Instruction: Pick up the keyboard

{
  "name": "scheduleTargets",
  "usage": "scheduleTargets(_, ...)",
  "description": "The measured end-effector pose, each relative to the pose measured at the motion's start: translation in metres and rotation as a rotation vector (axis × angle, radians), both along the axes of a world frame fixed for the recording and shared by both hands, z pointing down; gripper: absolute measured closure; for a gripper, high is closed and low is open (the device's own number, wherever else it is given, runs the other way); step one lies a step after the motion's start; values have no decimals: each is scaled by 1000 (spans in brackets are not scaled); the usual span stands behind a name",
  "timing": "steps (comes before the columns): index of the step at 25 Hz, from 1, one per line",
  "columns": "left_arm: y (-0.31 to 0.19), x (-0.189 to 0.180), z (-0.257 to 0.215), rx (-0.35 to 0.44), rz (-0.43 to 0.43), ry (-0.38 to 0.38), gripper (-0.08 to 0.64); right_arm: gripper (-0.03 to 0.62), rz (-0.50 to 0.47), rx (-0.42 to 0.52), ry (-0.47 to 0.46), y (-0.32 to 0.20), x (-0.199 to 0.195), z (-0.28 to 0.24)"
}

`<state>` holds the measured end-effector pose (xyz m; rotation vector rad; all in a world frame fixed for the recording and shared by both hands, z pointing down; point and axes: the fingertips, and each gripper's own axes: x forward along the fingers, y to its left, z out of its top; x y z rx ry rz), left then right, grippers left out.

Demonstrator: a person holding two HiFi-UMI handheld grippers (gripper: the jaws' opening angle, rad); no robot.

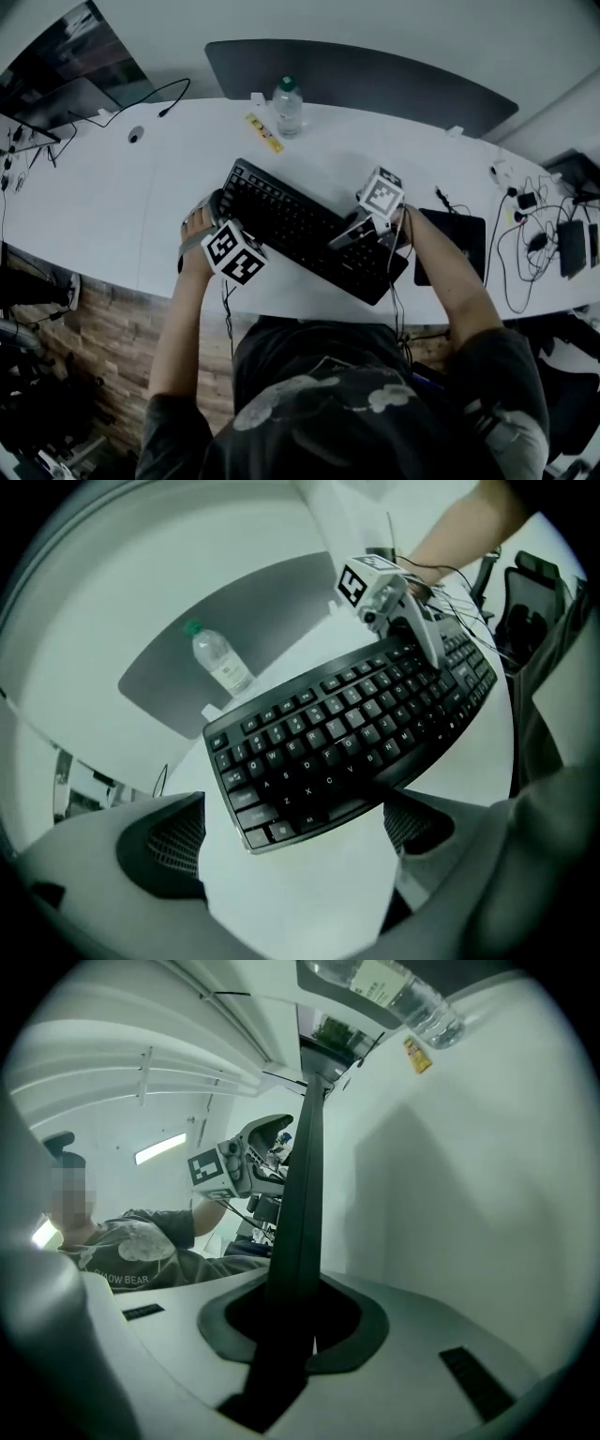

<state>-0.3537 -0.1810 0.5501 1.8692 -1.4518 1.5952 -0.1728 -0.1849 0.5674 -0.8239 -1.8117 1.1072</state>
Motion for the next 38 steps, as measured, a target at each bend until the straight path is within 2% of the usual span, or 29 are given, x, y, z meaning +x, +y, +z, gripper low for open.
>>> scheduleTargets(6,26,23,-8,91,-273,168,-28,523,59,70,-65,-8,24,0)
scheduleTargets(10,41,51,-15,185,-434,316,-28,522,93,93,-118,-11,44,-4)
scheduleTargets(14,62,80,-22,254,-545,387,-28,522,174,69,-156,0,59,-22)
scheduleTargets(18,79,117,-36,335,-626,459,-28,520,208,106,-233,14,75,-36)
scheduleTargets(26,127,180,-55,478,-736,487,-28,519,310,57,-301,49,119,-51)
scheduleTargets(29,147,198,-64,562,-783,513,-26,518,337,32,-318,58,127,-53)
scheduleTargets(31,161,207,-67,612,-814,521,-26,515,373,17,-289,63,133,-51)
scheduleTargets(34,198,217,-69,655,-845,533,-18,511,476,-32,-149,84,143,-42)
scheduleTargets(38,229,227,-65,665,-889,545,24,511,511,-43,-156,98,142,-46)
